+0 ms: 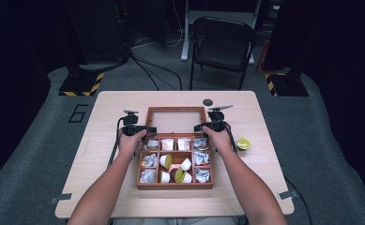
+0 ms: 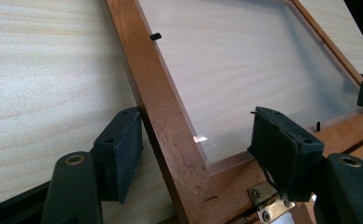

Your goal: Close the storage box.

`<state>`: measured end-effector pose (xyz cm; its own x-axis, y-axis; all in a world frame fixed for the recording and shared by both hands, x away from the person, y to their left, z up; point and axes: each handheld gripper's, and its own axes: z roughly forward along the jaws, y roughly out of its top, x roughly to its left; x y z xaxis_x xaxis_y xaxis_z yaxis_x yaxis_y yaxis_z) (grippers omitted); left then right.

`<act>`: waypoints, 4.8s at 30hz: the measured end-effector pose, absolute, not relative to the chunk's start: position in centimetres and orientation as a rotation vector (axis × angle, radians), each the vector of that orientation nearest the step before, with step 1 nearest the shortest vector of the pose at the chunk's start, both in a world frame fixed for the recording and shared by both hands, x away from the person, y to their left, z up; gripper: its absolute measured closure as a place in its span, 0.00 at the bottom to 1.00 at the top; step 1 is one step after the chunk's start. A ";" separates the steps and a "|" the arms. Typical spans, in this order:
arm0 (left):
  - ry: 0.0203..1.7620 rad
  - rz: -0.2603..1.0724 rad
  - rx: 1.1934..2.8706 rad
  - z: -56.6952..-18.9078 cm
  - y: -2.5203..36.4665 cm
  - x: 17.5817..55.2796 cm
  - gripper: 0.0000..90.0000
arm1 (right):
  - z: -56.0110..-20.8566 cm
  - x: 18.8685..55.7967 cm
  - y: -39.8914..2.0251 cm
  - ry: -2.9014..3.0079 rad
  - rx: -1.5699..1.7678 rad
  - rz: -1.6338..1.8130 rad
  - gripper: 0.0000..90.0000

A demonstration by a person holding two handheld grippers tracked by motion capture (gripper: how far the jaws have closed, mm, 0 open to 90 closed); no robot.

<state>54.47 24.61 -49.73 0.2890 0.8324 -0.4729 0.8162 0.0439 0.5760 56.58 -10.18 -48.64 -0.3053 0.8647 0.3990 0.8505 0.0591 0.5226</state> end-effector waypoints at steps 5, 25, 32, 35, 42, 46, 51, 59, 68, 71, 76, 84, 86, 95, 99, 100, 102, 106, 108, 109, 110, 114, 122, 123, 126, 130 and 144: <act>1.507 0.023 1.741 -49.7 24.6 54.5 0.38 | -48.6 56.6 -10.1 2.271 1.839 1.093 0.33; 1.495 0.036 1.733 -49.5 24.6 54.4 0.39 | -48.3 56.4 -10.0 2.259 1.811 1.095 0.34; 1.490 0.037 1.710 -49.3 24.7 54.4 0.40 | -48.0 56.3 -10.1 2.248 1.795 1.115 0.34; 1.479 0.047 1.708 -49.2 24.8 54.3 0.40 | -47.8 56.3 -10.1 2.245 1.789 1.124 0.35; 1.453 0.063 1.716 -48.7 25.0 54.2 0.42 | -47.4 56.1 -10.3 2.236 1.761 1.152 0.36; 1.442 0.070 1.709 -48.4 25.0 54.1 0.42 | -47.1 56.0 -10.3 2.230 1.744 1.166 0.36; 1.432 0.077 1.701 -48.1 25.0 54.0 0.43 | -46.7 55.7 -10.3 2.218 1.756 1.176 0.37; 1.407 0.087 1.701 -47.7 25.2 53.8 0.45 | -46.2 55.6 -10.5 2.220 1.711 1.201 0.38; 1.386 0.096 1.709 -47.3 25.4 53.6 0.45 | -45.8 55.3 -10.6 2.218 1.688 1.211 0.39; 1.385 0.098 1.691 -47.1 25.3 53.5 0.45 | -45.7 55.2 -10.6 2.214 1.666 1.220 0.39; 1.359 0.105 1.706 -46.8 25.5 53.3 0.45 | -45.3 54.9 -10.7 2.209 1.641 1.243 0.39; 1.342 0.121 1.703 -46.1 25.4 52.7 0.45 | -44.7 54.3 -10.8 2.206 1.604 1.249 0.41; 1.331 0.126 1.708 -46.0 25.5 52.6 0.45 | -44.6 54.1 -10.8 2.203 1.595 1.248 0.42; 1.272 0.159 1.745 -45.5 25.6 52.0 0.45 | -44.0 53.3 -11.1 2.206 1.539 1.274 0.42; 1.256 0.156 1.740 -45.4 25.7 51.7 0.45 | -43.8 52.8 -11.0 2.206 1.537 1.269 0.43; 1.259 0.153 1.736 -45.4 25.7 51.6 0.45 | -43.8 52.7 -11.1 2.201 1.512 1.275 0.43; 1.253 0.161 1.739 -45.3 25.6 51.5 0.45 | -43.7 52.6 -11.1 2.197 1.514 1.278 0.43; 1.241 0.160 1.743 -45.0 25.7 51.4 0.45 | -43.5 52.3 -11.0 2.198 1.506 1.279 0.43; 1.234 0.168 1.731 -44.8 25.6 51.3 0.45 | -43.3 52.2 -11.1 2.193 1.512 1.292 0.43; 1.229 0.177 1.726 -44.6 25.7 51.2 0.45 | -43.3 52.2 -11.1 2.189 1.497 1.300 0.43; 1.226 0.188 1.722 -44.4 25.6 51.1 0.45 | -43.2 52.1 -11.2 2.186 1.495 1.300 0.43; 1.193 0.223 1.738 -43.7 25.5 50.7 0.46 | -42.7 51.8 -11.2 2.171 1.492 1.326 0.45; 1.158 0.243 1.655 -41.9 25.5 49.7 0.46 | -41.4 51.1 -11.1 2.171 1.477 1.346 0.44; 1.150 0.243 1.660 -41.7 25.6 49.5 0.46 | -41.3 51.0 -11.1 2.177 1.472 1.340 0.44; 1.141 0.232 1.660 -41.4 25.7 49.2 0.45 | -41.0 50.7 -11.1 2.182 1.438 1.346 0.43; 1.122 0.238 1.663 -40.9 25.7 48.6 0.42 | -40.5 50.1 -11.0 2.190 1.450 1.330 0.41; 1.061 0.250 1.693 -39.3 25.8 46.2 0.38 | -38.7 47.5 -11.3 2.193 1.357 1.356 0.38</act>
